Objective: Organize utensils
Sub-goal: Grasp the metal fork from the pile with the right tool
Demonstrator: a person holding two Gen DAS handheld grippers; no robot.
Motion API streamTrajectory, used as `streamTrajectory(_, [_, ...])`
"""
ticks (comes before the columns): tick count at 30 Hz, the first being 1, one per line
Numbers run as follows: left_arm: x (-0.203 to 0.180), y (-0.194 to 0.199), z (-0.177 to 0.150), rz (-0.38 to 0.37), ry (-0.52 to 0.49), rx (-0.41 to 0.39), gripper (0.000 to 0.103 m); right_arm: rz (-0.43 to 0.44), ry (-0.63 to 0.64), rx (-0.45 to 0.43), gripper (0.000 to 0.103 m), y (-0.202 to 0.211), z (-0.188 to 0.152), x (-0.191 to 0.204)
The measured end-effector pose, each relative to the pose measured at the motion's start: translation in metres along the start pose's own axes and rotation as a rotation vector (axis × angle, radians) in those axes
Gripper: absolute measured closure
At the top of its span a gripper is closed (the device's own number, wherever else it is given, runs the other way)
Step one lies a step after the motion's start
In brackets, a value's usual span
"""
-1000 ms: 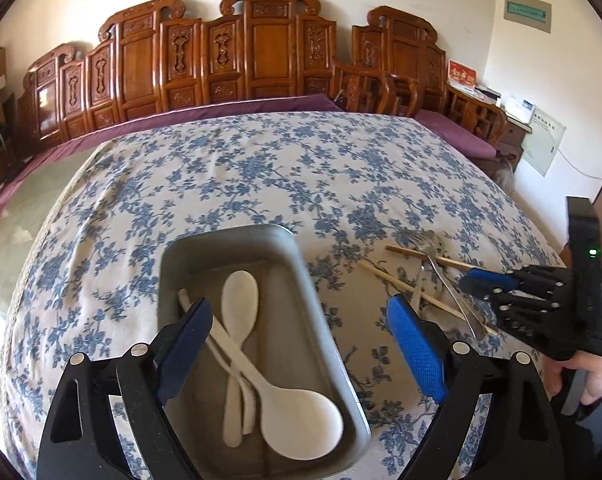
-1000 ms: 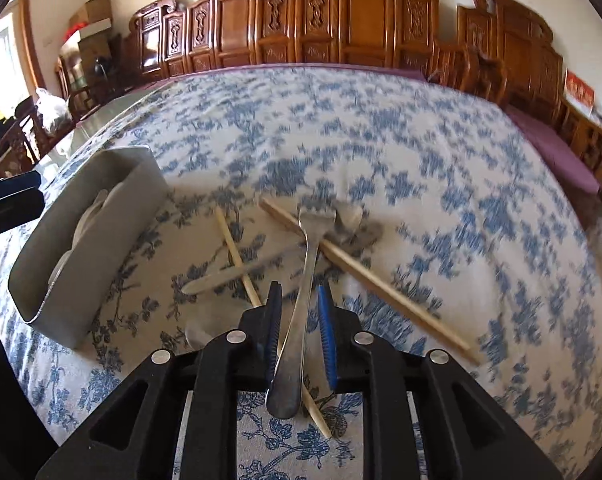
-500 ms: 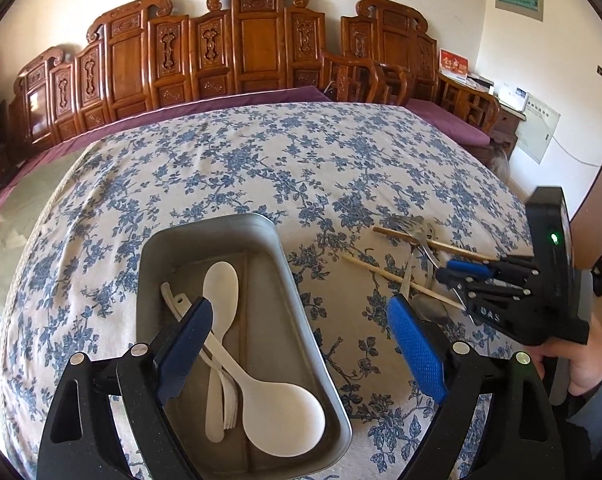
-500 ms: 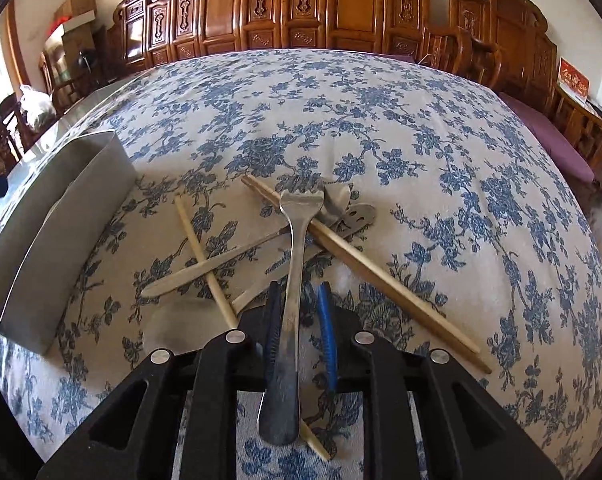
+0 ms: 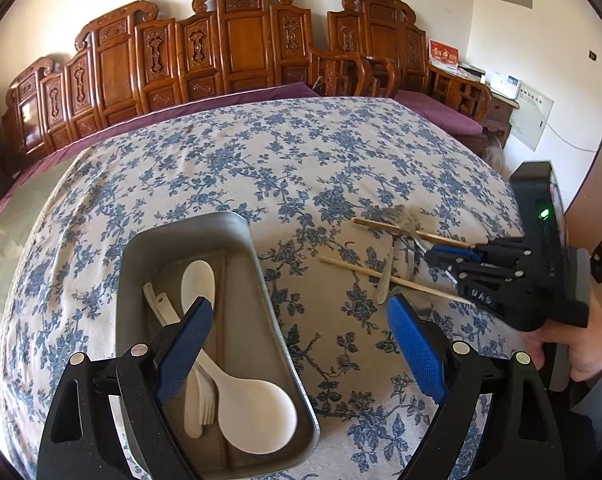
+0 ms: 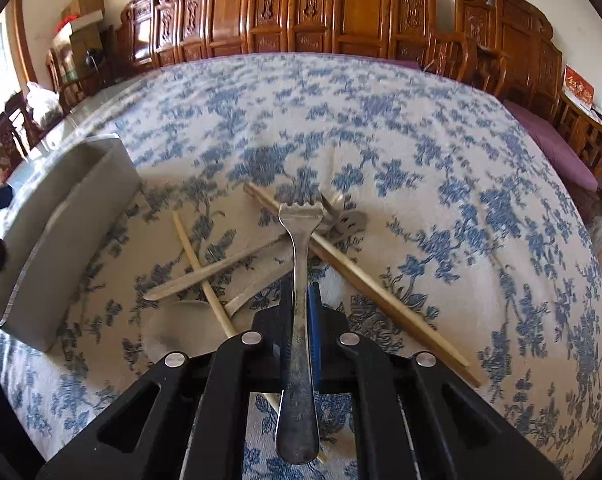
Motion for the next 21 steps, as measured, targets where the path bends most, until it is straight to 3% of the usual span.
streamTrajectory(6, [-0.012, -0.002, 0.000, 0.009, -0.018, 0.006, 0.018, -0.004, -0.043, -0.093, 0.094, 0.028, -0.001, -0.019])
streamTrajectory(15, [-0.029, -0.003, 0.006, 0.005, -0.061, 0.019, 0.018, -0.028, -0.096, -0.109, 0.094, 0.039, -0.011, -0.051])
streamTrajectory(21, [-0.043, -0.018, 0.015, -0.018, -0.089, 0.065, 0.032, -0.027, -0.104, -0.108, 0.094, 0.040, -0.013, -0.061])
Point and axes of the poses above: each gripper's, at about its wrist camera, not at the fingertips, and y roughly against the way its jaws point, x to its left, z to its top, the point moved 1 cm from there along -y, roughly the way its jaws point, and after that the axes turned 6 degrees about x, right-handed, at the moved point
